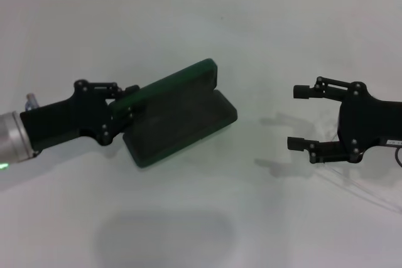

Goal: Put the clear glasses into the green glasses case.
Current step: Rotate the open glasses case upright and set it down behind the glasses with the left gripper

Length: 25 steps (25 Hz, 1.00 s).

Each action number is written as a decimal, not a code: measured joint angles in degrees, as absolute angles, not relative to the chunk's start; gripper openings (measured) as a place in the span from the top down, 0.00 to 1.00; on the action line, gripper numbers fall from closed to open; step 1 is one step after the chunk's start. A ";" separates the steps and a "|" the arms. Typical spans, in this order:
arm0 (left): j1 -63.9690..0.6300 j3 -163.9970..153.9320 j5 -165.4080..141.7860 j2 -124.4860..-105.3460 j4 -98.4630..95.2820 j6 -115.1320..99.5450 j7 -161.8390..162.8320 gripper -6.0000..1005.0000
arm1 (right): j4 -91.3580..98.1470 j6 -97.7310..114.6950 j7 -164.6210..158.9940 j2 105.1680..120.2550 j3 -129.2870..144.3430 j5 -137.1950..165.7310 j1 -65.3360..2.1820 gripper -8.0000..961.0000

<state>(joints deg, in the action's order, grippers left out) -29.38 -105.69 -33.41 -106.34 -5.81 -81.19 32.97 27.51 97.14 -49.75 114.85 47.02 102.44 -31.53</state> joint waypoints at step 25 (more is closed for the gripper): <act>-45.48 -106.08 -44.61 -107.65 -7.99 -76.75 26.11 0.77 | 27.60 97.41 -49.21 114.93 47.46 103.75 -28.20 0.09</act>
